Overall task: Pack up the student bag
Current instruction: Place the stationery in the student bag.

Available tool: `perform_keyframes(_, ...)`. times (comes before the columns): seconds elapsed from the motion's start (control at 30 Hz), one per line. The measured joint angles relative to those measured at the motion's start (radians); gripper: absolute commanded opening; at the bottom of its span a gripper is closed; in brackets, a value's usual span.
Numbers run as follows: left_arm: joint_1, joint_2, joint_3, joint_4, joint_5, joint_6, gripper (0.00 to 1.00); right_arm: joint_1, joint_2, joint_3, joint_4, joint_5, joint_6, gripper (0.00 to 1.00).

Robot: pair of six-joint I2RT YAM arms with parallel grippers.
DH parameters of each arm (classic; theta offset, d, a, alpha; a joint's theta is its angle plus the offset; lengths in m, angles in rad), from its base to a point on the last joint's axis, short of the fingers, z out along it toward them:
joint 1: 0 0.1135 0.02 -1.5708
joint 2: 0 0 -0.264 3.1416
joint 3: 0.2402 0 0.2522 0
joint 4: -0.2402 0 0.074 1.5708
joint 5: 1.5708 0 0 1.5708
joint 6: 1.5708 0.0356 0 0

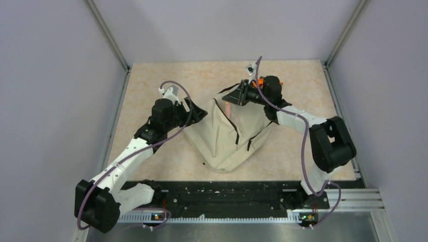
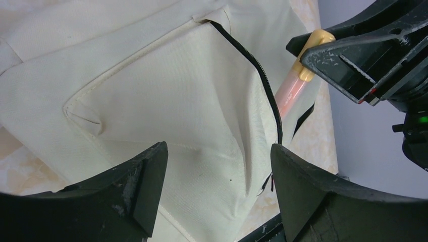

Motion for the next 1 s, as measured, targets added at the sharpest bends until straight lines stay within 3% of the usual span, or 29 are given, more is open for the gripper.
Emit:
perform_keyframes(0.5, 0.038, 0.000, 0.000, -0.006, 0.007, 0.002, 0.79, 0.031, 0.072, -0.078, 0.016, -0.056, 0.034, 0.00)
perform_keyframes(0.77, 0.066, -0.014, 0.000, -0.034, 0.002, 0.010, 0.80, 0.081, 0.072, -0.079, -0.001, -0.089, -0.025, 0.02)
perform_keyframes(0.9, 0.098, -0.027, 0.000, -0.051, -0.002, 0.012, 0.80, 0.106, 0.074, -0.072, -0.011, -0.097, -0.052, 0.08)
perform_keyframes(1.0, 0.121, -0.027, 0.000, -0.072, -0.005, 0.015, 0.81, 0.109, 0.075, -0.071, -0.012, -0.100, -0.061, 0.21)
